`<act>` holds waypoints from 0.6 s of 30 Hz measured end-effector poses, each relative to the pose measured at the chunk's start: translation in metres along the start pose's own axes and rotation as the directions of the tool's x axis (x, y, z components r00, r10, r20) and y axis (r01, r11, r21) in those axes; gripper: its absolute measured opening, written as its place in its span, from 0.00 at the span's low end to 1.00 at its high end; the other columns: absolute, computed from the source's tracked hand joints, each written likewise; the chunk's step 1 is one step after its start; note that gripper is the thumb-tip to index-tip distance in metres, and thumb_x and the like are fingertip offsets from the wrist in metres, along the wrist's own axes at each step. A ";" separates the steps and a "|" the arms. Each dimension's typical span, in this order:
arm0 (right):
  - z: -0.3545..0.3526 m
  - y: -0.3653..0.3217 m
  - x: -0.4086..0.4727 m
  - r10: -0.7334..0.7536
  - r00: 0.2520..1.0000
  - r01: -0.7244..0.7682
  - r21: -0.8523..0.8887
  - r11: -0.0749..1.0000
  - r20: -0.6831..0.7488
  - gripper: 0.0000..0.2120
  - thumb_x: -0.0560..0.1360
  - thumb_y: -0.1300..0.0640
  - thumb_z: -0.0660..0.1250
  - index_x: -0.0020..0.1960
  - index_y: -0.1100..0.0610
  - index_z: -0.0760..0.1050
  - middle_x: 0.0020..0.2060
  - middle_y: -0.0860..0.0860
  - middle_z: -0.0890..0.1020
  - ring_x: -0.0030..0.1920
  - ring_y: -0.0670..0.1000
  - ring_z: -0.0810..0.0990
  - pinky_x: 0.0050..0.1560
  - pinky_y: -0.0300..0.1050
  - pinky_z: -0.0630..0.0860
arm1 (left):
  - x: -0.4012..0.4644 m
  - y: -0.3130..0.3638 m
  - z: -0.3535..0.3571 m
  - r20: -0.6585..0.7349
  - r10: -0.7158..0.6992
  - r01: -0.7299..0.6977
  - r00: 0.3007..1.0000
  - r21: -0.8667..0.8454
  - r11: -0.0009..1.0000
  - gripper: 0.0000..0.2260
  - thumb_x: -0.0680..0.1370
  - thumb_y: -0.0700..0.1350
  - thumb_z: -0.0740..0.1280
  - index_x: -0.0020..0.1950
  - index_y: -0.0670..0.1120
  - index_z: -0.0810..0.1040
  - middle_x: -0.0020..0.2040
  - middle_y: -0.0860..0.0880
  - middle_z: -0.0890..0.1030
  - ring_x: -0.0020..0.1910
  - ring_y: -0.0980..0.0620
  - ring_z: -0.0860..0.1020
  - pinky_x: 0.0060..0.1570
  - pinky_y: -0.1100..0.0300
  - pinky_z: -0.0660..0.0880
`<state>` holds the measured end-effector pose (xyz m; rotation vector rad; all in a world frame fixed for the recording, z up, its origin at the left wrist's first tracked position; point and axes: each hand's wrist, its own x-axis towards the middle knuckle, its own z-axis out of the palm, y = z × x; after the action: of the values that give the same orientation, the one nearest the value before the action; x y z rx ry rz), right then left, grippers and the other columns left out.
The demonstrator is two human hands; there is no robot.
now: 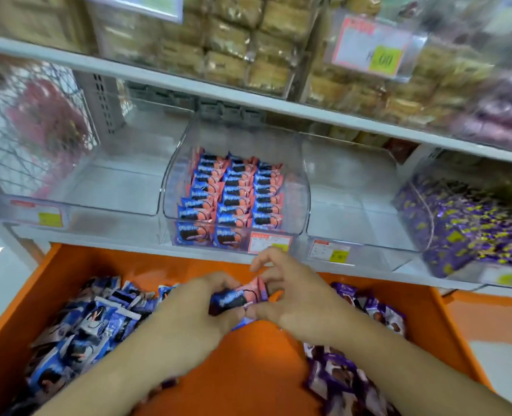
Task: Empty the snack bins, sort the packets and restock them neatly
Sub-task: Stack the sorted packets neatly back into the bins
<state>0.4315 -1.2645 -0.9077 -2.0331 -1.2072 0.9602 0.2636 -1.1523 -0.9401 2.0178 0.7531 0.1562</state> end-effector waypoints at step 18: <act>-0.112 0.016 0.028 -0.199 0.850 0.066 -0.276 0.959 -0.489 0.22 0.83 0.56 0.67 0.75 0.43 0.71 0.73 0.39 0.73 0.66 0.38 0.67 0.63 0.32 0.63 | 0.151 0.096 -0.050 0.057 0.105 -0.117 0.993 0.277 0.954 0.08 0.74 0.45 0.79 0.47 0.54 0.82 0.45 0.55 0.86 0.41 0.56 0.84 0.53 0.47 0.83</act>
<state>0.5392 -1.2589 -0.8638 -2.1674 -1.1855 0.1680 0.4083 -1.0648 -0.8629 2.3271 0.6646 0.0745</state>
